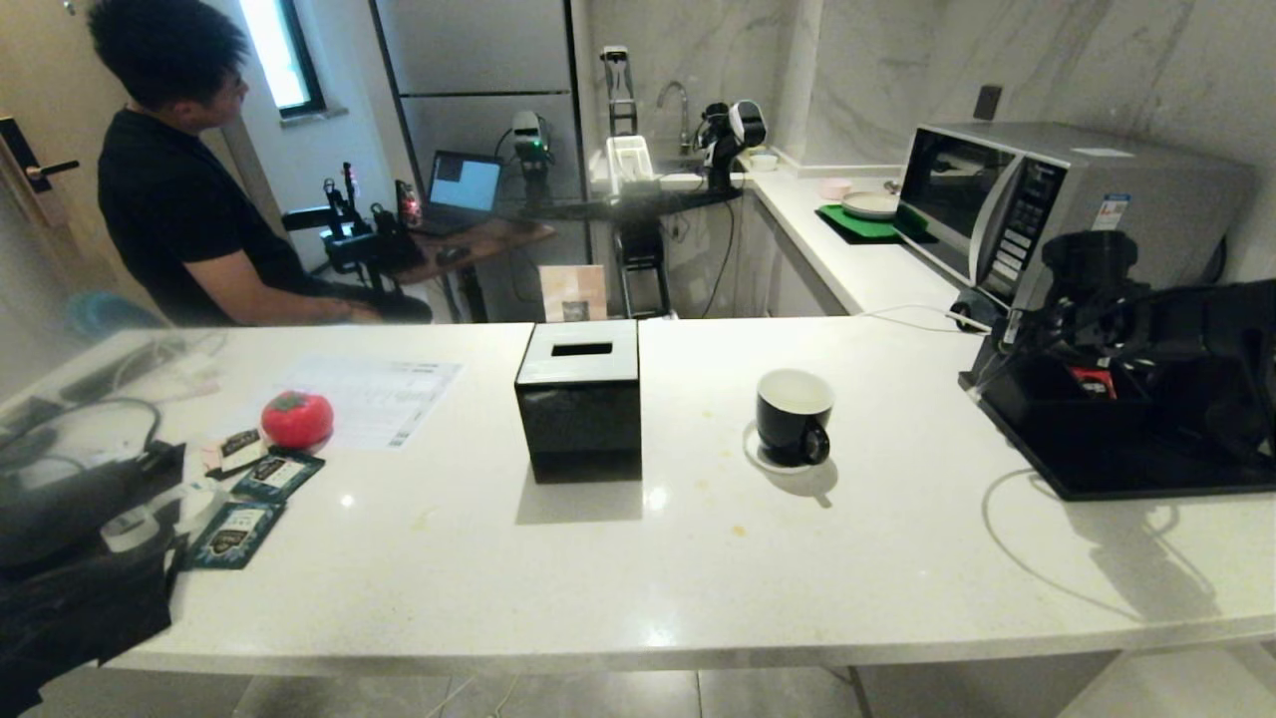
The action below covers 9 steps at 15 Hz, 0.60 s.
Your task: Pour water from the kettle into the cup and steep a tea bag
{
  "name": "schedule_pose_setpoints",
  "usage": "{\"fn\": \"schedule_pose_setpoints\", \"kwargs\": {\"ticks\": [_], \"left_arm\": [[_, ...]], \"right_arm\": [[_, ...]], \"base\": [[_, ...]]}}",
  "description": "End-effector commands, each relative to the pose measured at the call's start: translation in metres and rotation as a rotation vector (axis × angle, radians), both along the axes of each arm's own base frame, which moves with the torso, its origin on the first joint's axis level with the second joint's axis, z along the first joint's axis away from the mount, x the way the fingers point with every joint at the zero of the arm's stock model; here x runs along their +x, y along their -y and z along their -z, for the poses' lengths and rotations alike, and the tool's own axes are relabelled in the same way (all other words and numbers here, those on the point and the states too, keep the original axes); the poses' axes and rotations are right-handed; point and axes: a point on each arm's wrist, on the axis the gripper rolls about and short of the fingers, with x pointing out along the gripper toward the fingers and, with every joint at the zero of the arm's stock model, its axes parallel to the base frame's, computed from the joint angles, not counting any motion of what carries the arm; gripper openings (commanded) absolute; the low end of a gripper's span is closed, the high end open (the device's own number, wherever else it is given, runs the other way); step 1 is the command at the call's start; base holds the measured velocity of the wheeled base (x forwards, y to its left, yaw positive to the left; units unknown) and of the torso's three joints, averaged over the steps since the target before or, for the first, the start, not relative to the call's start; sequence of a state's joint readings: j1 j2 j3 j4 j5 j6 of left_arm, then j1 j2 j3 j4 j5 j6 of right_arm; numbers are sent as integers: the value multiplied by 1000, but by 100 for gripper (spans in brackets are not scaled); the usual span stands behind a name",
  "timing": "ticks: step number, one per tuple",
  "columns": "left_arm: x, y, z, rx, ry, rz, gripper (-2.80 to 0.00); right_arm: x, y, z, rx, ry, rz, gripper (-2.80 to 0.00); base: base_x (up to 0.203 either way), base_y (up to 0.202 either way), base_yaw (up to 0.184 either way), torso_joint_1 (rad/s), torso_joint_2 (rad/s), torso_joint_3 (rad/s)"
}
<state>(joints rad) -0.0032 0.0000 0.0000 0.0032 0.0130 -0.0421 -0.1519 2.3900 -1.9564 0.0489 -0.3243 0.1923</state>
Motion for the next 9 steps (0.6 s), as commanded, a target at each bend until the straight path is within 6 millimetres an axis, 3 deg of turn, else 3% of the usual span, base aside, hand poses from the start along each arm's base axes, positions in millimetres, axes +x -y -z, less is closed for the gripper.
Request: {"fn": "schedule_pose_setpoints", "kwargs": {"ticks": [1, 9], "left_arm": [[0, 0, 0, -1, 0, -1, -280], [0, 0, 0, -1, 0, -1, -280]], "right_arm": [[1, 0, 2, -1, -4, 4, 0], [1, 1, 5, -9, -8, 36, 0]], "base": [[0, 0, 0, 0, 0, 0], [0, 0, 0, 0, 0, 0]]}}
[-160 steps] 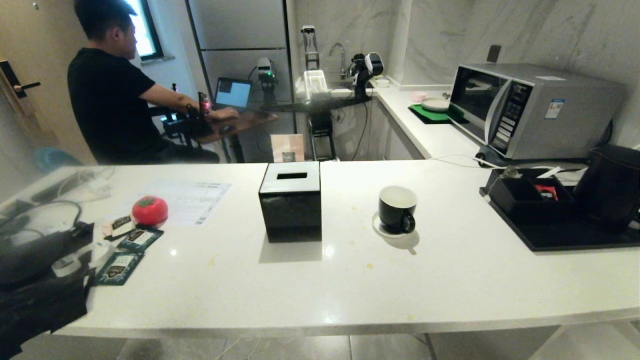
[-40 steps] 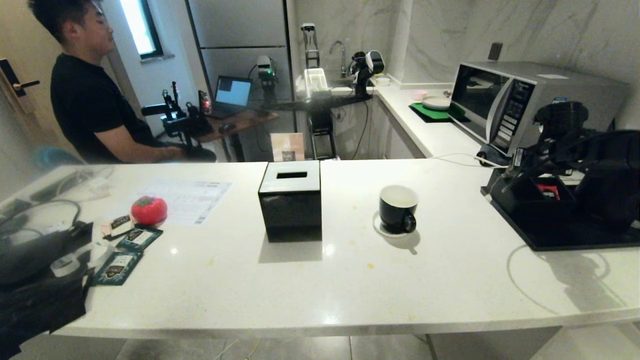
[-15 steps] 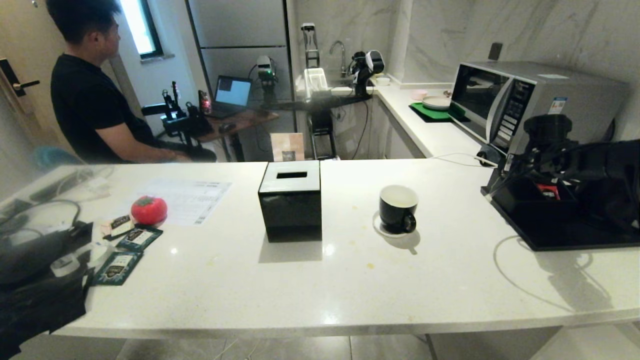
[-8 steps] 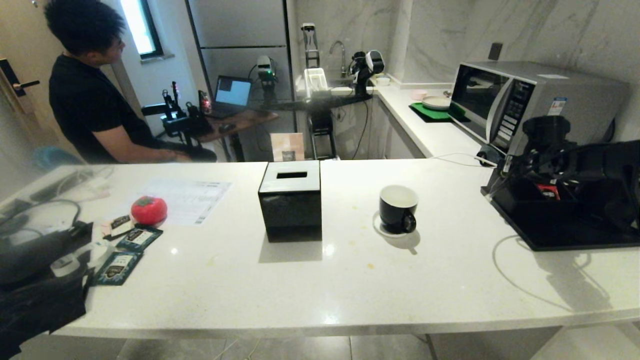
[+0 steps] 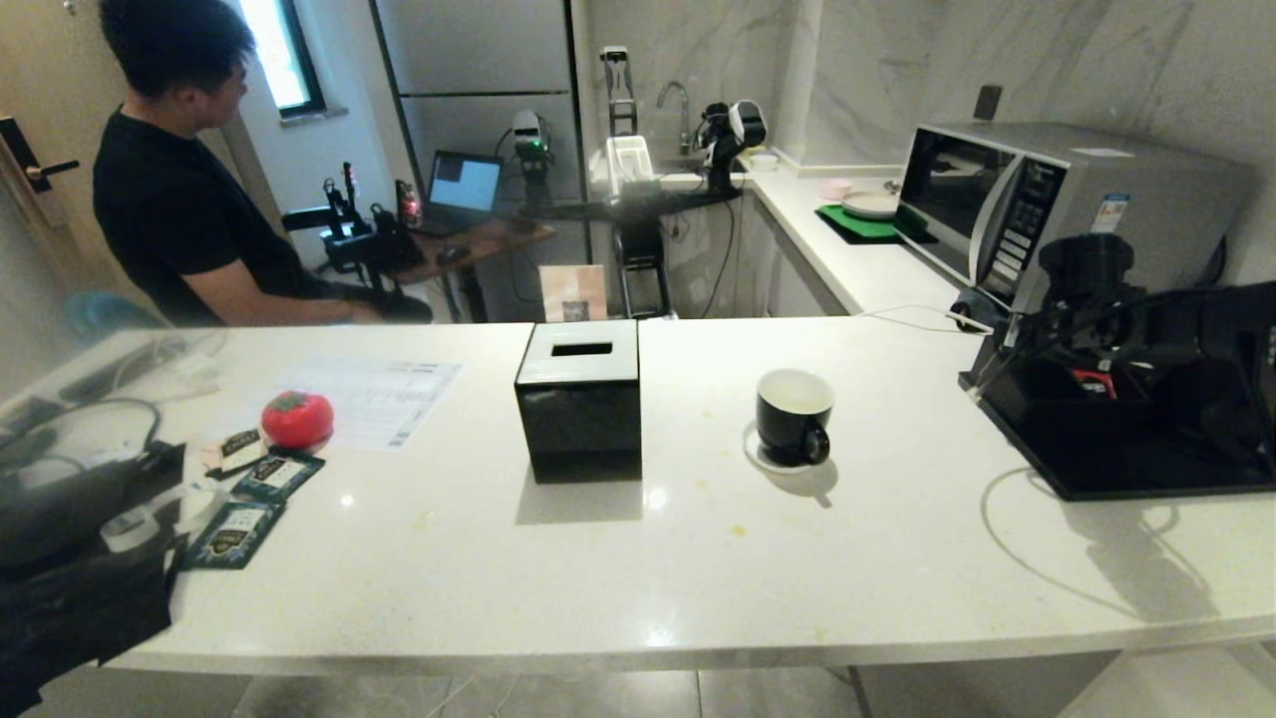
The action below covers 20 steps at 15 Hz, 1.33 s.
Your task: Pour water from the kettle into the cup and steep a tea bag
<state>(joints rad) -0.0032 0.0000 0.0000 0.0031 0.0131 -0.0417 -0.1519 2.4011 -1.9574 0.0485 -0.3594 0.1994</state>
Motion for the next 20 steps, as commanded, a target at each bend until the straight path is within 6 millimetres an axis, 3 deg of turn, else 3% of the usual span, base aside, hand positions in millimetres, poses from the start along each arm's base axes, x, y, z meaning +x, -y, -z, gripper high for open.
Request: {"fn": "schedule_pose_setpoints", "kwargs": {"ticks": [1, 2, 20], "left_arm": [[0, 0, 0, 0, 0, -1, -280], [0, 0, 0, -1, 0, -1, -280], [0, 0, 0, -1, 0, -1, -280]], "right_arm": [[0, 0, 0, 0, 2, 3, 0], [0, 0, 0, 0, 2, 3, -280], [-2, 0, -13, 16, 66, 25, -280]], "base": [[0, 0, 0, 0, 0, 0], [0, 0, 0, 0, 0, 0], [0, 0, 0, 0, 0, 0]]}}
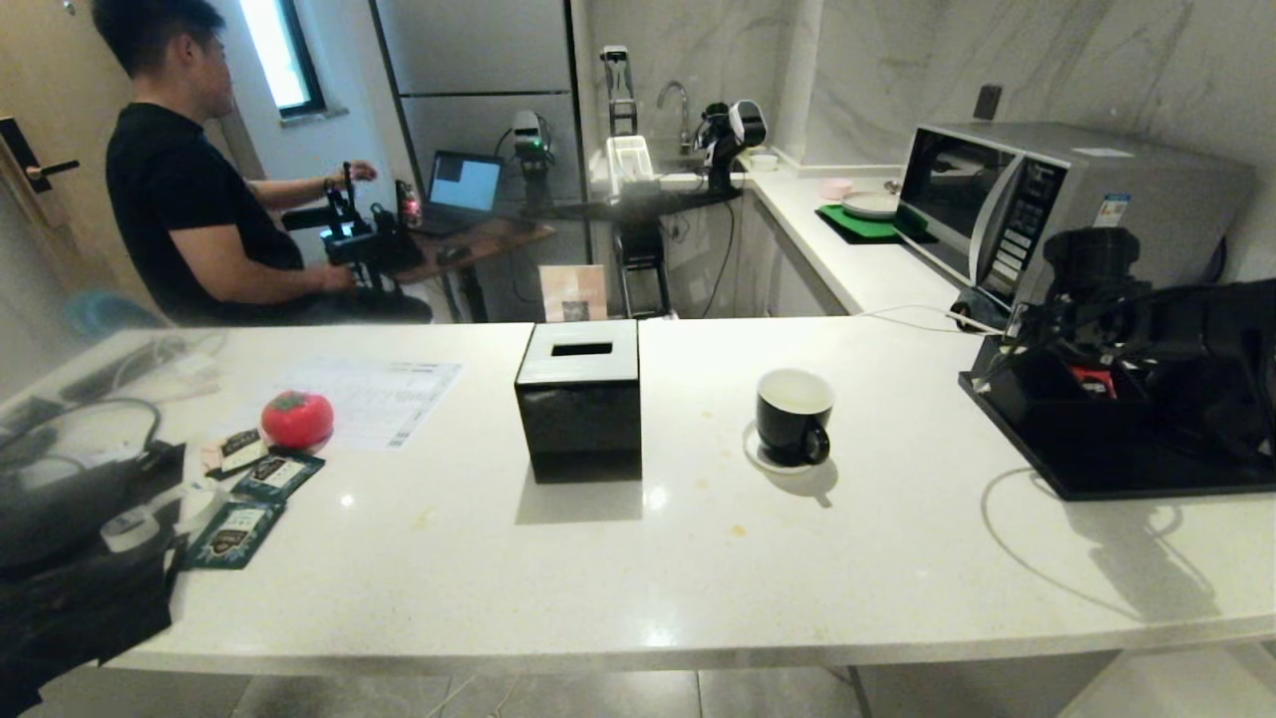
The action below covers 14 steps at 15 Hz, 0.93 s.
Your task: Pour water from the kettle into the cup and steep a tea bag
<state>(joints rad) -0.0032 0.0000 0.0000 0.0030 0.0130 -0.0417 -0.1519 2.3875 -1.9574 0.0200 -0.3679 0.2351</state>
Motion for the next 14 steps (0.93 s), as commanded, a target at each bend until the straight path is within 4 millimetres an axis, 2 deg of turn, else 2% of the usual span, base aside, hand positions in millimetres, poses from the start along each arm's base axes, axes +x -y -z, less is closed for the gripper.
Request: {"fn": "schedule_pose_setpoints", "kwargs": {"ticks": [1, 14], "left_arm": [[0, 0, 0, -1, 0, -1, -280], [0, 0, 0, -1, 0, -1, -280]], "right_arm": [[-2, 0, -6, -2, 12, 2, -280], [-12, -9, -31, 5, 63, 10, -280]], "base": [[0, 0, 0, 0, 0, 0], [0, 0, 0, 0, 0, 0]]}}
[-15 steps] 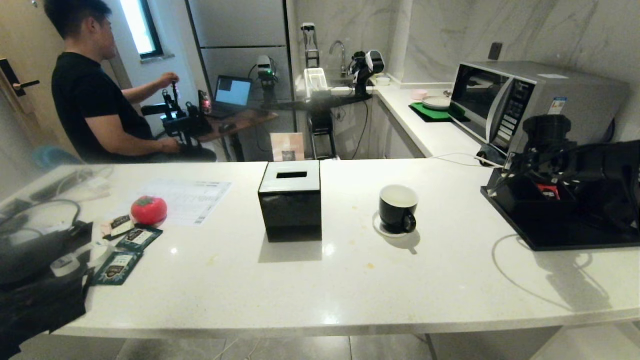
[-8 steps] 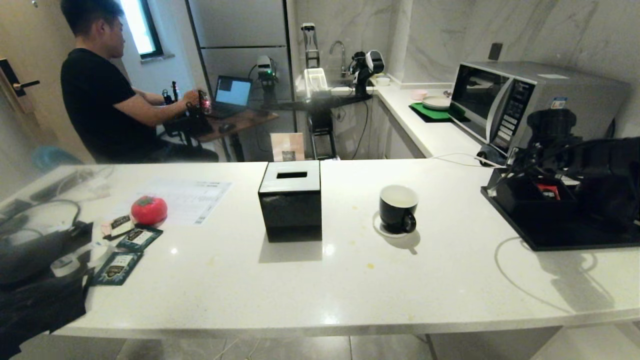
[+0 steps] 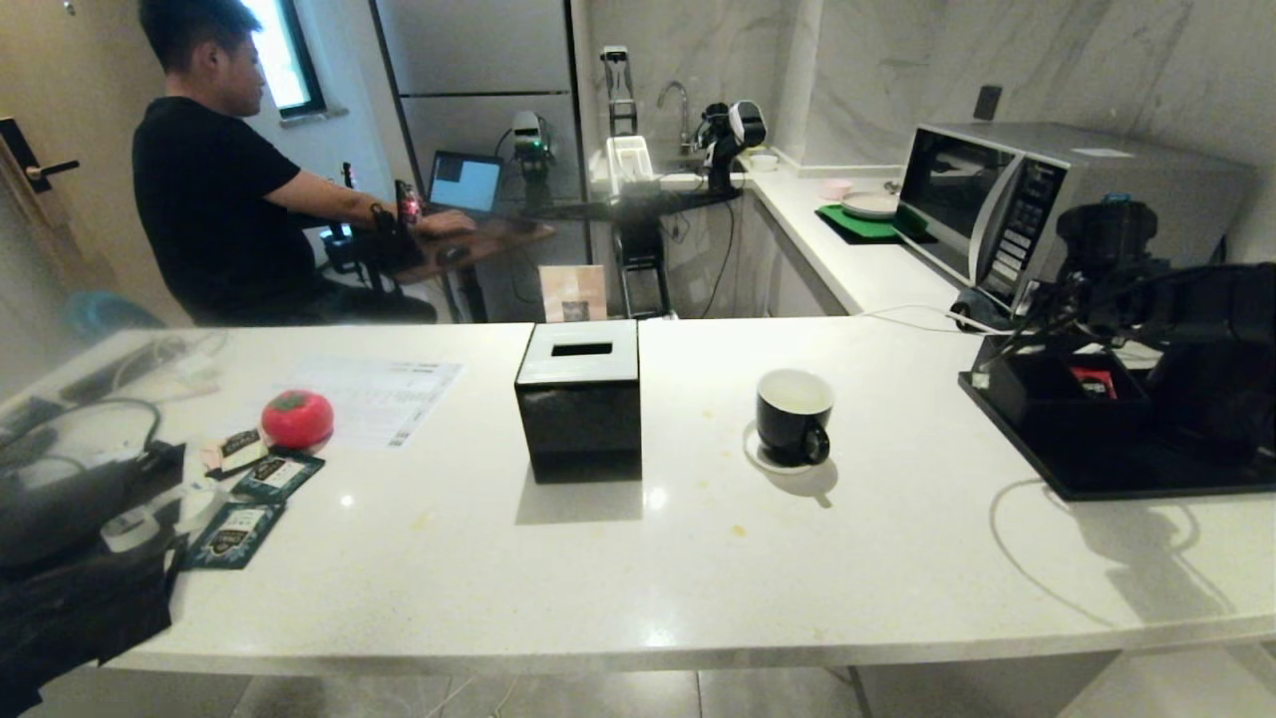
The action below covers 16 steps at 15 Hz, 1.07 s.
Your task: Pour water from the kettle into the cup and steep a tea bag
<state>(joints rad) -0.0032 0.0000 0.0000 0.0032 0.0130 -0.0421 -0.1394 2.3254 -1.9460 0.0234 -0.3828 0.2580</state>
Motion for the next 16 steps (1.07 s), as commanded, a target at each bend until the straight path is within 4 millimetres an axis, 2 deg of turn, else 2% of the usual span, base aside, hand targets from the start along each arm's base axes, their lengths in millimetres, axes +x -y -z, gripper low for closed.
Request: {"fn": "schedule_pose_setpoints", "kwargs": {"ticks": [1, 12, 16], "left_arm": [[0, 0, 0, 1, 0, -1, -280], [0, 0, 0, -1, 0, -1, -280], [0, 0, 0, 1, 0, -1, -280]], "right_arm": [[-3, -2, -6, 0, 10, 0, -280], [-19, -6, -26, 5, 39, 9, -280], [-28, -13, -32, 17, 42, 3, -280]], "base": [[0, 0, 0, 0, 0, 0], [0, 0, 0, 0, 0, 0], [0, 0, 0, 0, 0, 0]]}}
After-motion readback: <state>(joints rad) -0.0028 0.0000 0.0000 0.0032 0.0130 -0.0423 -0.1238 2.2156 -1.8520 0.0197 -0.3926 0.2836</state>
